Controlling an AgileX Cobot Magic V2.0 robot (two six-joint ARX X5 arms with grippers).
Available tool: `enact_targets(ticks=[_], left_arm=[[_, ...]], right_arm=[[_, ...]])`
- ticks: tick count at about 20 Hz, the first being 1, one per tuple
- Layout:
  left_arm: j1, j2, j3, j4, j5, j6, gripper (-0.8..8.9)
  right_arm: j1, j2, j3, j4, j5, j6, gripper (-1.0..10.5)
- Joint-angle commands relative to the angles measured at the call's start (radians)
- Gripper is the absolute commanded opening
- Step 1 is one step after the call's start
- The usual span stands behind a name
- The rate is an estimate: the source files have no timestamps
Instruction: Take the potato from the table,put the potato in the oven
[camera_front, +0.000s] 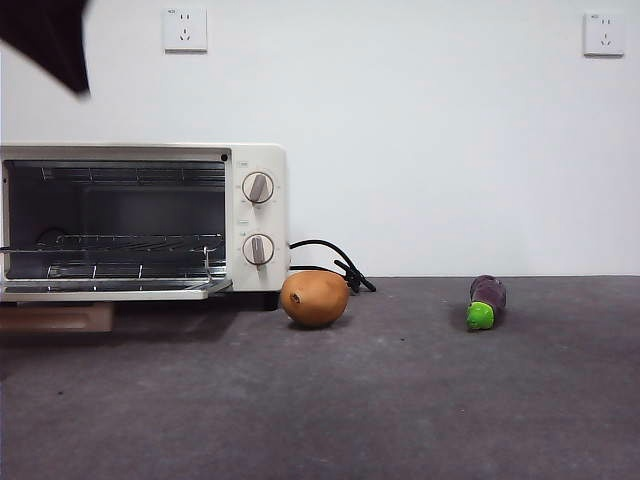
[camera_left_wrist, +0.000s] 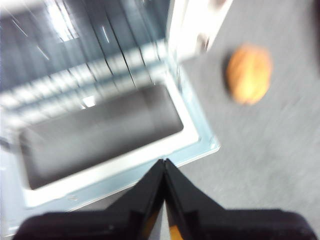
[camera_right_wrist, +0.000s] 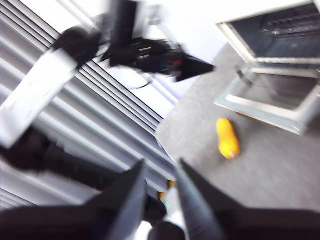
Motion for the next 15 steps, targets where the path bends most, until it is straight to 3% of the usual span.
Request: enact_targets(ticks=[1,3,5,8,11,13,15], left_arm=[[-0.001,-0.15,-0.005,-0.031,-0.001,0.017,-0.05],[0.0,-0.27,-0.005,-0.076,-0.018,0.017,-0.05],[0.0,-0.379,-0.004,-0.128,-0.046,0.017,-0.05],[0.0,-0.513,-0.004,-0.21,-0.087,0.016,-0.05],[0.0,-0.636,-0.004,-0.3,-0.151,0.013,-0.05],[0.0,-0.675,-0.004,-0.337,-0.174,0.007,-0.05],[0.0,-0.71,-0.004,-0.369,-0.177,-0.003,-0.05]], right_arm=[[0.132,0.079,0.006,0.136,0.109,0.137,3.1],[0.218,0.168,0.034,0.175,0.228,0.184,4.4],[0.256,0.272,0.108,0.105,0.278,0.188,5.4],[0.306,0.434,0.288,-0.141,0.409,0.076,5.4],[0.356,0.62,0.552,-0.491,0.758,-0.035,5.4],[0.365,0.703,0.658,-0.584,0.848,-0.05,5.4],[0.365,0.779,0.748,-0.631,0.874,-0.06,5.5]])
